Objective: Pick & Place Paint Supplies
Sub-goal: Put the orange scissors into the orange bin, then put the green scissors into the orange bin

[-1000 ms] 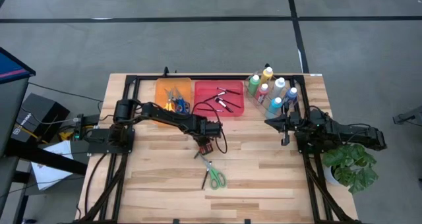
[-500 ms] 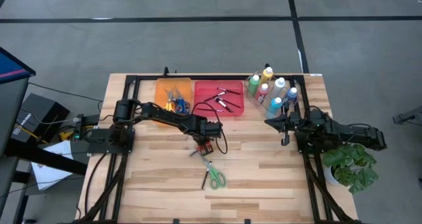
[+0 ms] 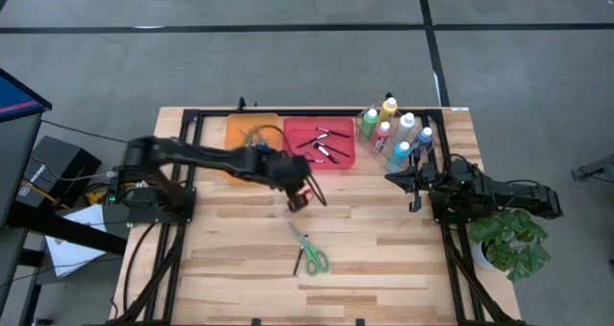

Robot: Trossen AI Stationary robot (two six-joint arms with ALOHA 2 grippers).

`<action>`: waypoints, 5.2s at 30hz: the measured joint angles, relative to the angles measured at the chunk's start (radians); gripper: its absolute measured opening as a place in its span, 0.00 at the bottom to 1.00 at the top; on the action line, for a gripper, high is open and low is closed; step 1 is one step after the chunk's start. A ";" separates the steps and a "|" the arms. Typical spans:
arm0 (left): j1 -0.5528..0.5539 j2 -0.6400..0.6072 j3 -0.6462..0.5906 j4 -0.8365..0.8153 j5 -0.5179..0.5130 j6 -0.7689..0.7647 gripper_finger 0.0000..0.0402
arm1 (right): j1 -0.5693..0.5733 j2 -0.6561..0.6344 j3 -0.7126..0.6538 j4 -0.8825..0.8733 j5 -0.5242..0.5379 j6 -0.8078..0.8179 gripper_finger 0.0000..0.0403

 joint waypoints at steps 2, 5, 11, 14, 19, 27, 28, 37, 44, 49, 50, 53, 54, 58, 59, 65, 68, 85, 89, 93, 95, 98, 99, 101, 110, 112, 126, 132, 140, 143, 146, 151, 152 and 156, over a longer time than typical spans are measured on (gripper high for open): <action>-0.003 -0.084 0.000 -0.002 0.000 -0.002 0.01 | 0.000 0.000 0.000 0.000 0.000 0.000 0.00; -0.013 -0.220 0.000 0.015 0.000 -0.009 0.01 | 0.000 0.000 0.000 0.000 0.000 0.000 0.00; -0.054 -0.441 0.001 0.046 0.000 -0.016 0.01 | 0.000 0.000 0.000 0.000 0.000 0.000 0.00; -0.071 -0.504 0.002 0.036 -0.025 -0.023 0.01 | 0.000 0.000 0.000 0.000 0.000 0.000 0.00; -0.073 -0.531 0.002 -0.017 -0.206 -0.053 0.01 | 0.000 0.000 0.000 0.000 0.000 0.000 0.00; 0.121 -0.429 0.001 -0.201 -0.420 -0.137 0.01 | 0.000 0.000 0.000 0.000 0.000 0.000 0.00; 0.158 -0.411 0.001 -0.214 -0.417 -0.137 0.01 | 0.000 0.000 0.000 0.000 0.000 0.000 0.00; 0.516 -0.226 -0.001 -0.264 -0.294 -0.094 0.02 | 0.000 0.000 0.000 0.000 0.000 0.000 0.00; 0.661 -0.215 -0.196 -0.092 -0.161 -0.091 0.02 | 0.001 0.000 0.000 0.000 0.000 0.000 0.00; 0.708 -0.246 -0.363 0.050 -0.084 -0.117 0.02 | 0.001 0.000 0.000 0.000 0.000 0.000 0.00; 0.709 -0.245 -0.386 0.068 -0.082 -0.120 0.02 | 0.000 0.000 0.000 0.000 0.000 0.000 0.00; 0.708 -0.242 -0.443 0.119 -0.077 -0.140 0.02 | 0.001 0.000 0.000 0.000 0.000 0.000 0.00; 0.704 -0.239 -0.458 0.137 -0.076 -0.141 0.02 | 0.001 0.000 0.000 0.000 0.000 0.000 0.00; 0.695 -0.231 -0.506 0.204 -0.070 -0.159 0.02 | 0.001 0.000 0.000 0.000 0.000 0.000 0.00; 0.695 -0.231 -0.515 0.225 -0.070 -0.165 0.02 | 0.001 0.000 0.000 0.000 0.000 0.000 0.00; 0.695 -0.231 -0.540 0.269 -0.046 -0.169 0.02 | 0.001 0.000 0.000 0.000 0.000 0.000 0.00; 0.695 -0.231 -0.553 0.287 -0.030 -0.174 0.02 | 0.001 0.000 0.000 0.000 0.000 0.000 0.00; 0.671 -0.231 -0.590 0.343 -0.030 -0.189 0.09 | 0.001 0.000 0.000 0.000 0.000 0.000 0.00; 0.670 -0.231 -0.590 0.345 -0.035 -0.192 0.13 | 0.001 0.000 0.000 0.000 0.000 0.000 0.00; 0.670 -0.231 -0.590 0.349 -0.038 -0.192 0.19 | 0.001 0.000 0.000 0.000 0.000 0.000 0.00; 0.670 -0.231 -0.590 0.357 -0.038 -0.186 0.23 | 0.001 0.000 0.000 0.000 0.000 0.000 0.00; 0.667 -0.231 -0.590 0.366 -0.040 -0.163 0.30 | 0.001 0.000 0.000 0.000 0.000 0.000 0.00; 0.666 -0.231 -0.590 0.368 -0.041 -0.162 0.33 | 0.001 0.000 0.000 0.000 0.000 0.000 0.00; 0.665 -0.231 -0.590 0.373 -0.041 -0.161 0.39 | 0.001 0.000 0.000 0.000 0.000 0.000 0.00; 0.668 -0.231 -0.570 0.364 -0.041 -0.140 0.61 | 0.001 0.000 0.000 0.000 0.000 0.000 0.00; 0.668 -0.231 -0.555 0.345 -0.041 -0.139 0.62 | 0.001 0.000 0.000 0.000 0.000 0.000 0.00; 0.546 -0.401 -0.373 0.163 0.105 -0.010 0.59 | 0.000 0.000 0.000 0.000 0.000 0.000 0.00; 0.315 -0.589 -0.373 0.199 0.273 0.024 0.59 | 0.001 0.000 0.000 0.000 0.000 0.000 0.00; -0.121 -0.543 -0.373 0.314 0.100 0.135 0.59 | 0.001 0.000 0.000 0.000 0.000 0.000 0.00; -0.235 -0.444 -0.373 0.368 0.032 0.223 0.59 | 0.001 0.000 0.000 0.000 0.000 0.000 0.00; -0.282 -0.332 -0.361 0.386 0.024 0.260 0.59 | 0.001 0.000 0.000 0.000 0.000 0.000 0.00; -0.294 -0.145 -0.263 0.285 0.079 0.336 0.59 | 0.001 0.000 0.000 0.000 0.000 0.000 0.00; -0.294 -0.110 -0.234 0.251 0.078 0.365 0.59 | 0.001 0.000 0.000 0.000 0.000 0.000 0.00; -0.284 -0.002 -0.130 0.138 0.080 0.468 0.59 | 0.001 0.000 0.000 0.000 0.000 0.000 0.00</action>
